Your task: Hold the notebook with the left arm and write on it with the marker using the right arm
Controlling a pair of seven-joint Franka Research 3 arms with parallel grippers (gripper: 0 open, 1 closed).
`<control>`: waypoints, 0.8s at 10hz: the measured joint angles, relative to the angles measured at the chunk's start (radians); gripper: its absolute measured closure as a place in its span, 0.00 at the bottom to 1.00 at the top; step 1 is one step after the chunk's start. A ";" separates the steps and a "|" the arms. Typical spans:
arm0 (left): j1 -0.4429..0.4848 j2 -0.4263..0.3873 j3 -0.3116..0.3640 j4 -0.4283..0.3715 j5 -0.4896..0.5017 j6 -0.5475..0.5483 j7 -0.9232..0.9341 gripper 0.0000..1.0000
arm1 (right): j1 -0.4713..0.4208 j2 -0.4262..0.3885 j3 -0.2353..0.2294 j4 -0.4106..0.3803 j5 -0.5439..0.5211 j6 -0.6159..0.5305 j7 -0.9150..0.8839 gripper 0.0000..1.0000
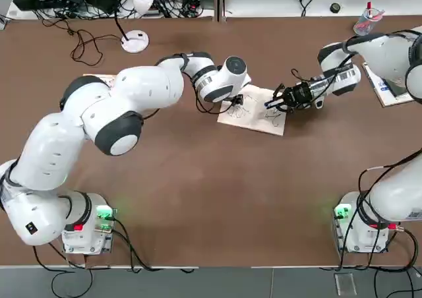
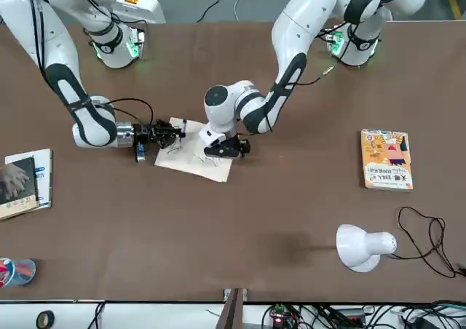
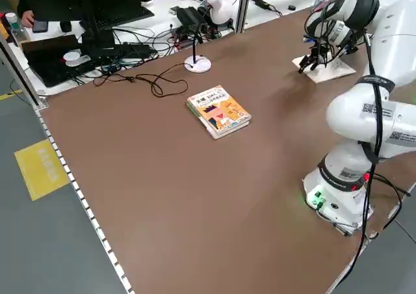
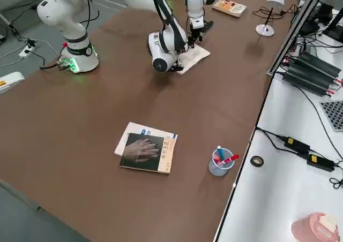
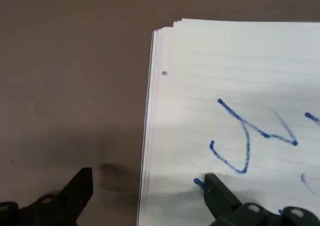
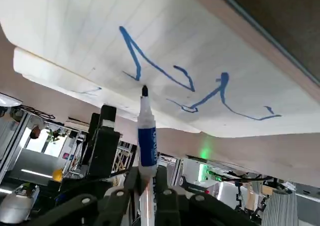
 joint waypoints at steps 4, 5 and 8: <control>0.000 0.000 0.000 0.000 0.000 0.000 0.000 0.00 | 0.000 0.012 0.000 0.000 0.002 -0.001 -0.019 0.83; 0.000 0.000 0.000 0.000 0.000 0.000 0.000 0.00 | -0.001 0.013 0.000 0.000 0.003 -0.002 -0.019 0.83; 0.000 0.000 0.000 0.000 0.000 0.000 0.000 0.00 | -0.002 0.014 -0.001 0.000 0.003 -0.005 -0.019 0.83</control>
